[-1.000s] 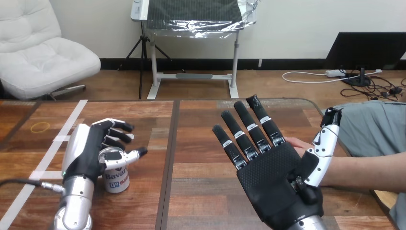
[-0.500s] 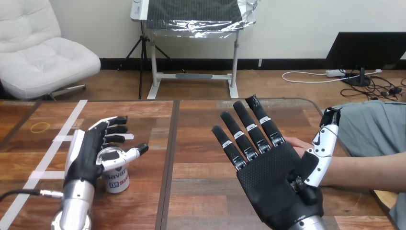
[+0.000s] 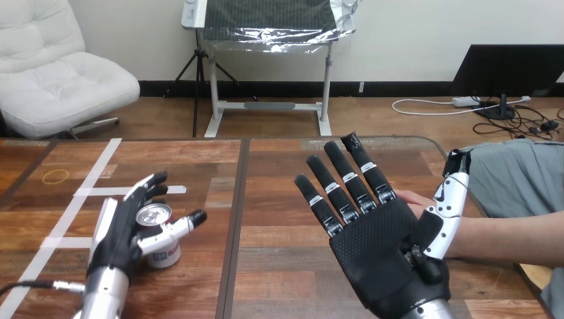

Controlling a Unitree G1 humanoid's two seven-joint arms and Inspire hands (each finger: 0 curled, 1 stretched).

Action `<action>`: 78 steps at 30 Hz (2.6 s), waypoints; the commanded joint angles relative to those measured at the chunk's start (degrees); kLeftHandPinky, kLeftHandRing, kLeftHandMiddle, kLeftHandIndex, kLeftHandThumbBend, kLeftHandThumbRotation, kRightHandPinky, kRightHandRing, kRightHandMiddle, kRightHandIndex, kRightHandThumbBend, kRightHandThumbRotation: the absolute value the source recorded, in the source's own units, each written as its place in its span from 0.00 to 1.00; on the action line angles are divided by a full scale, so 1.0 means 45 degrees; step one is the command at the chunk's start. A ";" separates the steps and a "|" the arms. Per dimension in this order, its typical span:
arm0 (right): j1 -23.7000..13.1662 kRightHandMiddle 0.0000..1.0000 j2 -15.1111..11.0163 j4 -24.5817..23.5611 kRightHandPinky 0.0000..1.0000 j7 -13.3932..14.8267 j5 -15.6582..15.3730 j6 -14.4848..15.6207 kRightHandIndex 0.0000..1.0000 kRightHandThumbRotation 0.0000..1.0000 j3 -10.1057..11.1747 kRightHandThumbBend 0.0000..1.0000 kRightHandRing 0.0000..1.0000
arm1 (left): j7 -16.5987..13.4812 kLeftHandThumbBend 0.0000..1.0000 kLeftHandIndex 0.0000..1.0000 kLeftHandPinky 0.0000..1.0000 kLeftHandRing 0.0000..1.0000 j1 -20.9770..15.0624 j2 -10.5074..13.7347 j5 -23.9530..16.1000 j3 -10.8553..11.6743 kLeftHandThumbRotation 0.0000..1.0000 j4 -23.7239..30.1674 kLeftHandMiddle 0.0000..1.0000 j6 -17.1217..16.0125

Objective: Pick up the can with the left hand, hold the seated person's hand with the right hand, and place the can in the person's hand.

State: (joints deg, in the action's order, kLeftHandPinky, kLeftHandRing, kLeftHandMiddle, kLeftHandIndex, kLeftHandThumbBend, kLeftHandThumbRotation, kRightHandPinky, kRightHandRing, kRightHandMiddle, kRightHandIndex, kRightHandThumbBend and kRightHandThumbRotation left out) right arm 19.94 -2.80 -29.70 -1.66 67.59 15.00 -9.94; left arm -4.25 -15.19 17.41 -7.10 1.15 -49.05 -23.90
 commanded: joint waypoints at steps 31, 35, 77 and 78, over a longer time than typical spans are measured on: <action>-0.1008 1.00 0.0536 0.0136 1.00 -0.0486 0.0460 0.0286 1.00 1.00 0.0844 0.59 1.00 | -0.0804 0.89 0.89 0.83 0.86 0.0439 0.0004 -0.0595 0.0111 0.33 0.0360 0.88 -0.0046; -0.1036 1.00 0.0519 0.0195 1.00 -0.0545 0.0568 0.0325 1.00 1.00 0.0910 0.58 1.00 | -0.1121 0.84 0.82 0.75 0.79 0.0429 -0.0093 -0.0538 0.0194 0.21 0.0042 0.80 -0.0542; -0.1137 0.99 0.0461 0.0338 1.00 -0.0767 0.0823 0.0785 0.99 0.97 0.1564 0.52 1.00 | -0.4331 0.64 0.55 0.44 0.47 -0.0208 -0.0156 -0.1978 -0.0317 0.00 -0.2278 0.51 -0.2821; -0.1136 0.99 0.0471 0.0340 1.00 -0.0763 0.0833 0.0798 0.99 0.97 0.1578 0.52 1.00 | -0.4353 0.64 0.55 0.44 0.47 -0.0209 -0.0157 -0.1989 -0.0324 0.00 -0.2276 0.51 -0.2818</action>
State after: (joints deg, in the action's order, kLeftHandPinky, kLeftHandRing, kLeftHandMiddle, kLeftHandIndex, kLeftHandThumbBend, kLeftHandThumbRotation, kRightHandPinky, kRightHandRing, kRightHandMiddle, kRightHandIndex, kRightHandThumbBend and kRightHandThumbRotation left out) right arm 18.43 -2.82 -28.31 -3.78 70.11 18.53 -3.99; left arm -22.83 -12.40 16.96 -15.05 0.54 -58.82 -35.81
